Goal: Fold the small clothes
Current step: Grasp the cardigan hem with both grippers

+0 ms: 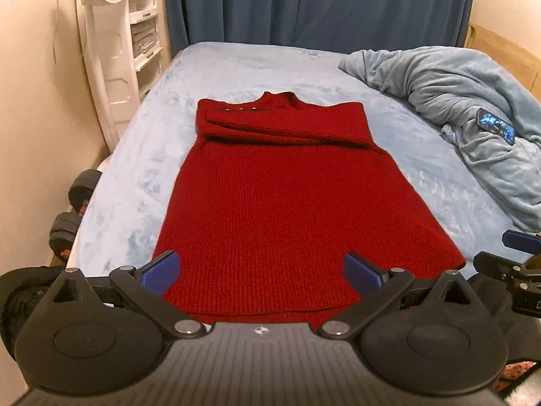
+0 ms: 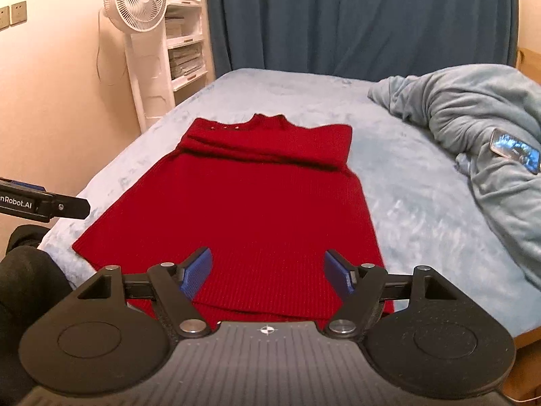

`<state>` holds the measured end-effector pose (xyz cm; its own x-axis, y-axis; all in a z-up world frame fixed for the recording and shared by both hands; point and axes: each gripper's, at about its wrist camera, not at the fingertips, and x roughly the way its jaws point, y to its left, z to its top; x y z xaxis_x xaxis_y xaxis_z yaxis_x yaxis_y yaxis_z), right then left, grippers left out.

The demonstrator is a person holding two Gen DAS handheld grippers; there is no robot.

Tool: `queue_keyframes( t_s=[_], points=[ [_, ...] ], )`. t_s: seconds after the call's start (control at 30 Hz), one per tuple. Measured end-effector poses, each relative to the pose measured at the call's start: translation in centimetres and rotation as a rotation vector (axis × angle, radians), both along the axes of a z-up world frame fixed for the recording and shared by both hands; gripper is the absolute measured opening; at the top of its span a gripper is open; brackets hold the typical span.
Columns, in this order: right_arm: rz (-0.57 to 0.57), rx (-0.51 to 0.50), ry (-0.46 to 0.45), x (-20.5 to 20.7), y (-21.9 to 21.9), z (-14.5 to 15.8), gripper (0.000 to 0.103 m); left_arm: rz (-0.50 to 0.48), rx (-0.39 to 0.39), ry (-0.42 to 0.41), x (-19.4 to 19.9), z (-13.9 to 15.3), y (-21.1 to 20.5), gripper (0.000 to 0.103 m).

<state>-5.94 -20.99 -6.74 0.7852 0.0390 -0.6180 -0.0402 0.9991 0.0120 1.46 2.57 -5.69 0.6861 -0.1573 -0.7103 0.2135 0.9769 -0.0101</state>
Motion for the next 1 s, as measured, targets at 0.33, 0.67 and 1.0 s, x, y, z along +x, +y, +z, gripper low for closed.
queue_keyframes(
  t_s=[0.33, 0.67, 1.0],
  points=[
    [-0.015, 0.041, 0.06, 2.6, -1.1, -1.4, 0.075, 0.058, 0.024, 0.012, 3.1, -1.6, 2.2, 0.103],
    [-0.287, 0.107, 0.279, 13.7, -12.6, -9.6, 0.079, 0.108, 0.076, 0.174, 14.5, -10.4, 7.4, 0.103],
    [-0.299, 0.195, 0.405, 17.4, -16.9, -16.0, 0.082, 0.047, 0.015, 0.34, 19.6, -15.9, 9.1, 0.103]
  ],
)
